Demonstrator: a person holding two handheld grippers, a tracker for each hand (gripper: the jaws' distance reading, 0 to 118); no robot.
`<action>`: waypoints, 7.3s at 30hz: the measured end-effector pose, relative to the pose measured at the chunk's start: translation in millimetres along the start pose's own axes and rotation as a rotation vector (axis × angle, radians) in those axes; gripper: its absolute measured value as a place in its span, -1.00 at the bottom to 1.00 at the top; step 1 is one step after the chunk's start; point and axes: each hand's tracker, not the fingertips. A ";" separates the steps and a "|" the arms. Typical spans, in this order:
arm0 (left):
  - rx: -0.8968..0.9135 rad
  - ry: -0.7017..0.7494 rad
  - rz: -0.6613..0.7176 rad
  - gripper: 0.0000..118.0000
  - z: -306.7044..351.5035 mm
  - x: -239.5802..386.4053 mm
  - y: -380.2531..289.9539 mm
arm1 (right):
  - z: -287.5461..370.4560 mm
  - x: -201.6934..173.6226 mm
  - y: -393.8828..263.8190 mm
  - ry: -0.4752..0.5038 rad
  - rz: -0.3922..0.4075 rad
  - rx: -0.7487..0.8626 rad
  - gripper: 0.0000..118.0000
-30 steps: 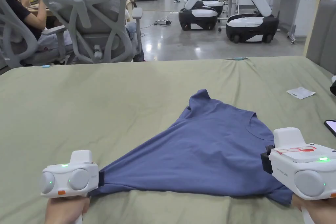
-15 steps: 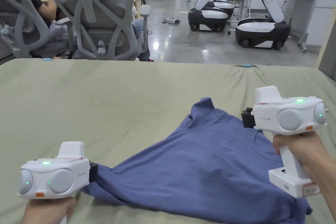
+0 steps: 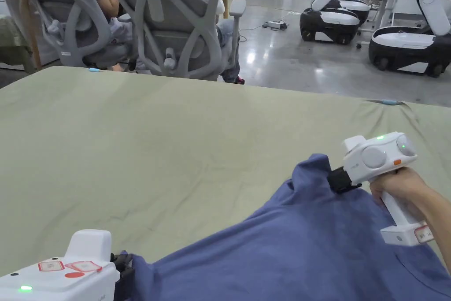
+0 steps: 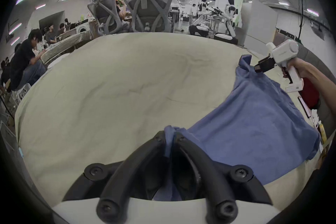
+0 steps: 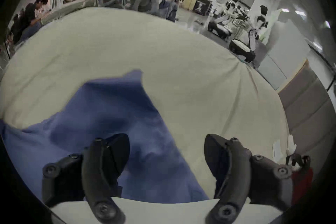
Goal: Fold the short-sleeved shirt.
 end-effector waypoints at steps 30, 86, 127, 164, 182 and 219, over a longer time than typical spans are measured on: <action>0.439 -0.005 -0.153 -0.92 53.3 38.3 326.2 | 377.7 131.5 24.8 -0.439 -0.281 0.564 -0.96; 0.427 -0.104 0.020 -0.92 119.2 -21.0 133.6 | 410.8 6.9 -183.5 -0.335 -0.378 0.580 -0.96; 0.216 0.046 -0.014 -1.00 156.7 -25.2 -91.5 | 346.4 -149.9 -374.8 -0.298 -0.439 0.229 -1.00; -0.005 0.033 -0.009 -0.88 99.1 -8.4 -107.8 | 319.6 -142.1 -389.1 -0.279 -0.520 0.159 1.00; 0.018 -0.010 0.018 -0.88 107.5 -17.1 -100.4 | 306.6 -139.1 -403.6 -0.163 -0.573 0.132 -0.88; 0.092 0.045 -0.046 0.77 13.3 1.6 34.7 | 245.3 -62.1 -262.1 -0.206 -0.551 0.202 0.56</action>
